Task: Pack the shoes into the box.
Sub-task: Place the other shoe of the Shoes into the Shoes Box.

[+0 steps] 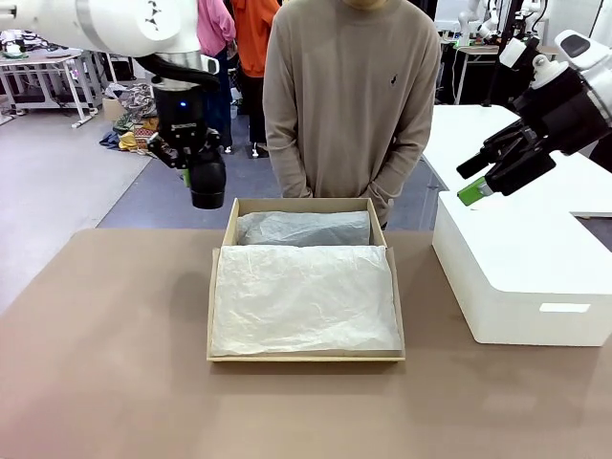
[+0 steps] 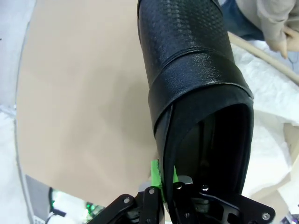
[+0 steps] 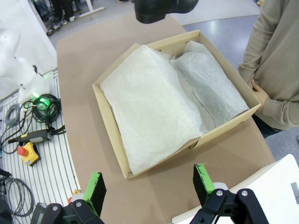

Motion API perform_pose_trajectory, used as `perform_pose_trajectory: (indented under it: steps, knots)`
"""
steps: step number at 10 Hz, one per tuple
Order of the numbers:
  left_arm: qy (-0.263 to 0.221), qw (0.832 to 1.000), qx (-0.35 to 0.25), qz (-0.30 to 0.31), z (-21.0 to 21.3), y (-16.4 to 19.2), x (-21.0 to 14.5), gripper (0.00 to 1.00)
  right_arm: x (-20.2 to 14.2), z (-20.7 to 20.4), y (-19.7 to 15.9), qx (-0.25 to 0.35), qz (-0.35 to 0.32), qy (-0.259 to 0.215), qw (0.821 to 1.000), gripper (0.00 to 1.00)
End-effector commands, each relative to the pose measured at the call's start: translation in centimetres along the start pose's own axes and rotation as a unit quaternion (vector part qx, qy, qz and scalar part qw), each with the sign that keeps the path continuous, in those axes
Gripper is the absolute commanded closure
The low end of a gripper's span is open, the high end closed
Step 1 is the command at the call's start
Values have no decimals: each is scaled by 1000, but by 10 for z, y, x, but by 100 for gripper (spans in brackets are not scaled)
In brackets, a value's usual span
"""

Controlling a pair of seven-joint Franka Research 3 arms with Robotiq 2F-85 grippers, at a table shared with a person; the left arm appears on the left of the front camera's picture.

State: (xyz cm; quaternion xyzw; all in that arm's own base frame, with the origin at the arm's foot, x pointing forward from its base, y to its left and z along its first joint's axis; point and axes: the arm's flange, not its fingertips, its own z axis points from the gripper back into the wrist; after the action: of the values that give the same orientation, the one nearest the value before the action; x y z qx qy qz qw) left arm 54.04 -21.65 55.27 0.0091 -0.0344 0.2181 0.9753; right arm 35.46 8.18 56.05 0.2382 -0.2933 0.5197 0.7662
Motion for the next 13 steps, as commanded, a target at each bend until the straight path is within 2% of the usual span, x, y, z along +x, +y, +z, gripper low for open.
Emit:
perform_pose_trajectory:
  steps: [1,4,5,10,13]
  knots:
    - [-26,1000,-4,12,-5,-18,-13,100,1,-2,-2,6,10,-18,1000,0]
    - [-27,999,6,-24,-11,-35,-25,100,1,-2,-2,6,10,-18,1000,0]
    - [-14,1000,-7,-5,-10,-35,-24,100,1,-2,-2,6,10,-18,1000,0]
    - [-13,1000,-2,-9,-16,-39,-25,100,1,-2,-2,6,10,-18,1000,0]
    - [-28,987,-5,157,-2,-67,-40,100,1,-2,-2,6,10,-18,1000,0]
